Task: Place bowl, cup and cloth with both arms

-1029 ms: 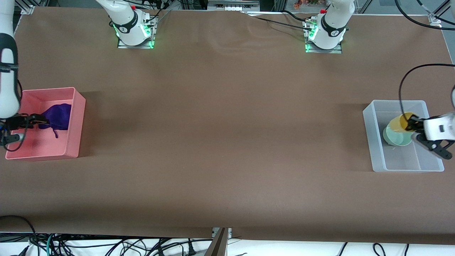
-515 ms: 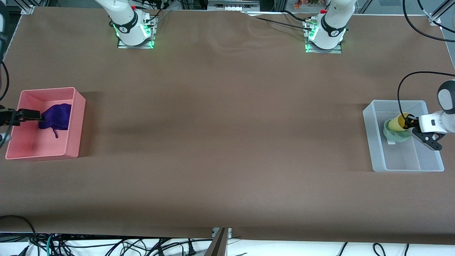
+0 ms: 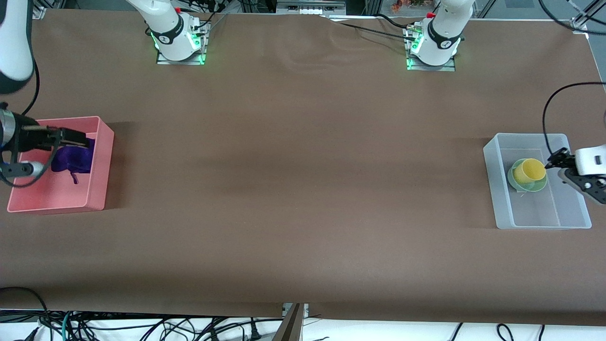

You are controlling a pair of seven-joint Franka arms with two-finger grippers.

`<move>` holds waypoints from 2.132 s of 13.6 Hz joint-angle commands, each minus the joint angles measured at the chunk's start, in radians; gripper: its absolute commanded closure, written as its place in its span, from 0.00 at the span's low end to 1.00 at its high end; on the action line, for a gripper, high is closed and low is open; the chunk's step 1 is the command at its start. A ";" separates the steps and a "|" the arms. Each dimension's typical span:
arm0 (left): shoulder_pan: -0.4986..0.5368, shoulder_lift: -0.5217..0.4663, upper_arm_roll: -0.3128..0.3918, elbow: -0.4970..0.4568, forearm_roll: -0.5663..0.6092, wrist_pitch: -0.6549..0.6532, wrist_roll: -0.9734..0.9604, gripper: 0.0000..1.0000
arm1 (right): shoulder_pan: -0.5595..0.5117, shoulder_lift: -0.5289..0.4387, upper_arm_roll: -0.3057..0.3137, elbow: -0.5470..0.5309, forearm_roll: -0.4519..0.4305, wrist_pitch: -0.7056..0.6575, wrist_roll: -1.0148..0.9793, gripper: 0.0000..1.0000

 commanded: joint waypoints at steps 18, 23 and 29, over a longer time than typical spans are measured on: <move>-0.572 -0.272 0.254 0.100 -0.302 -0.336 -0.871 0.00 | -0.023 -0.221 0.017 -0.126 -0.015 -0.044 0.051 0.00; -0.717 -0.502 0.418 -0.259 -0.334 0.001 -0.883 0.00 | -0.013 -0.186 0.020 -0.100 -0.038 -0.041 0.046 0.00; -0.720 -0.501 0.418 -0.261 -0.334 -0.001 -0.882 0.00 | -0.010 -0.179 0.022 -0.098 -0.051 -0.029 0.046 0.00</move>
